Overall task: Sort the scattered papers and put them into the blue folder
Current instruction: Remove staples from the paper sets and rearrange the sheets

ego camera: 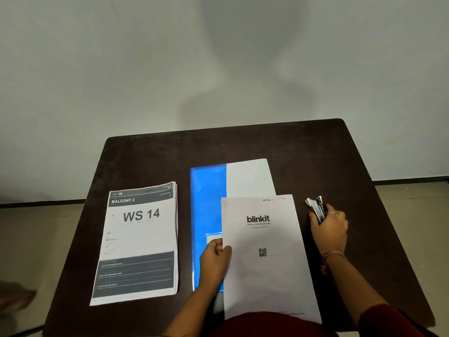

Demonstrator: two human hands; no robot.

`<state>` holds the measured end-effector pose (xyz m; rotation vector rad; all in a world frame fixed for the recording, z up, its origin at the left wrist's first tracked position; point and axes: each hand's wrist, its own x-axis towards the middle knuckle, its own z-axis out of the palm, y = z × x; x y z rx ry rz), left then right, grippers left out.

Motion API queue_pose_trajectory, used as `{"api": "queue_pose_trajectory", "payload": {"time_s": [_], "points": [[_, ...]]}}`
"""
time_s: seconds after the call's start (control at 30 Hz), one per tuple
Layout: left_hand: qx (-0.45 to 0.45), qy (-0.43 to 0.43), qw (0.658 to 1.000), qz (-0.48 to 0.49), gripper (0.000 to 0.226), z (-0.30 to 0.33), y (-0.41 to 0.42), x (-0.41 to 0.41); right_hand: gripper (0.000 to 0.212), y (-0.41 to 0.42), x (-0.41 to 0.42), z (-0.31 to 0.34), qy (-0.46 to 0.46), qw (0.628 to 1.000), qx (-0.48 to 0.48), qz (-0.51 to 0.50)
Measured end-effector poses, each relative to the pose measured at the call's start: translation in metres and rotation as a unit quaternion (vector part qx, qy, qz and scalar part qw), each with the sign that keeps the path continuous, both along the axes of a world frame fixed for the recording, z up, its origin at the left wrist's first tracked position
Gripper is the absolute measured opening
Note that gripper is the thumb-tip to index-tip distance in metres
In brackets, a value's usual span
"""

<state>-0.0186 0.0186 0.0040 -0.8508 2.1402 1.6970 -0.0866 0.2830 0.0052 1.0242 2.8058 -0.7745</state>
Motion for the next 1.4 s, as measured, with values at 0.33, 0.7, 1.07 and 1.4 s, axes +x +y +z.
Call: {"api": "queue_pose_trajectory", "payload": {"time_s": [0.33,0.7,1.07,1.4], "points": [[0.016,0.013,0.999,0.024,0.016,0.002,0.004,0.012,0.045,-0.022,0.033,0.008,0.093,0.991,0.011,0.095],[0.003,0.07,0.993,0.097,0.013,0.011,-0.025,0.015,0.045,-0.075,0.058,0.015,0.084,0.95,-0.288,0.091],[0.085,0.042,0.985,0.143,0.012,0.044,-0.142,0.025,0.029,-0.189,0.064,0.007,0.024,0.903,-0.411,0.119],[-0.08,0.004,0.996,0.034,0.015,0.046,-0.26,0.026,0.033,-0.318,0.029,0.012,-0.003,0.906,-0.413,0.092]]}}
